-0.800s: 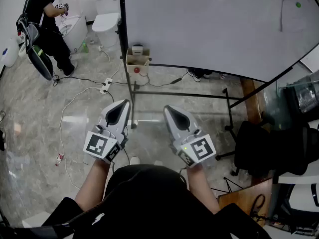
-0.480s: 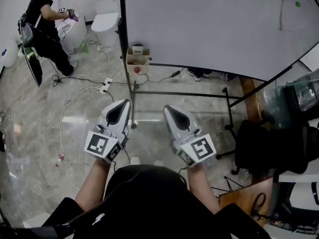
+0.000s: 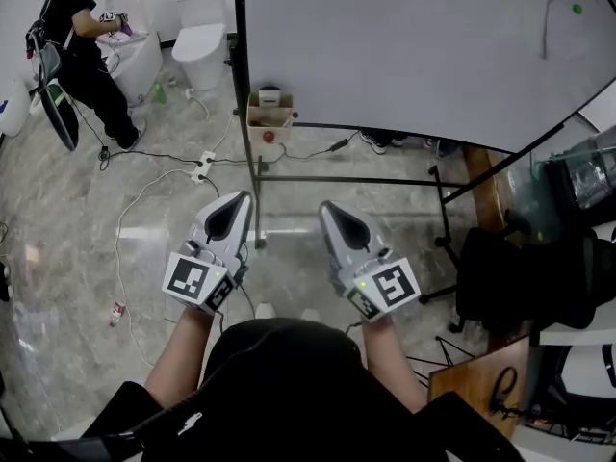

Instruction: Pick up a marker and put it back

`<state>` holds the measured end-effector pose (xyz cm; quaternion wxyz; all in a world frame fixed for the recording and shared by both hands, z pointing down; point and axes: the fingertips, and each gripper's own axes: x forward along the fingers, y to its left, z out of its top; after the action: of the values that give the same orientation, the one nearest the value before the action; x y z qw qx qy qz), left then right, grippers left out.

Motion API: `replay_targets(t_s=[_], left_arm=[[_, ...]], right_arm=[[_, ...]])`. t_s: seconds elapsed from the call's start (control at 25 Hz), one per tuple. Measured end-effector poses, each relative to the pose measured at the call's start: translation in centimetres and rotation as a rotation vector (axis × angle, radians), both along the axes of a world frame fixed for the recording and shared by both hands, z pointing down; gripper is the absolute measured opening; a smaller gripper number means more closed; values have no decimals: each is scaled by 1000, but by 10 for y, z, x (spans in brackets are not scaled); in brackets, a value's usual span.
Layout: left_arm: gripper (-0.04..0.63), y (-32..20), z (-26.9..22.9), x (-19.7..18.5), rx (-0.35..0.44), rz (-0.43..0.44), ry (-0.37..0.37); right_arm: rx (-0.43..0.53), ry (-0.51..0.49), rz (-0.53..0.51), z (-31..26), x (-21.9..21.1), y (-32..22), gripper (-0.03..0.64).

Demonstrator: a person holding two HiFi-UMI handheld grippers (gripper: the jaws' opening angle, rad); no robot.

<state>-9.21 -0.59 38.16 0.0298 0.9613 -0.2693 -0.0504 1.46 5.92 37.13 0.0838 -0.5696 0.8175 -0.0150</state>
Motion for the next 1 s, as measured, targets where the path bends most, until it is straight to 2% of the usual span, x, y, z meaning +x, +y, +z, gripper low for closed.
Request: replay_targets(t_s=[0.68,1.0], left_arm=[[0,-26,10,-38,-15,62,-2],[0,-32,13,-42,-20,72,2]], right_arm=[[-21,-1,74,8,-36,-23,9],[-24,-5,81,10,-41,-29,9]])
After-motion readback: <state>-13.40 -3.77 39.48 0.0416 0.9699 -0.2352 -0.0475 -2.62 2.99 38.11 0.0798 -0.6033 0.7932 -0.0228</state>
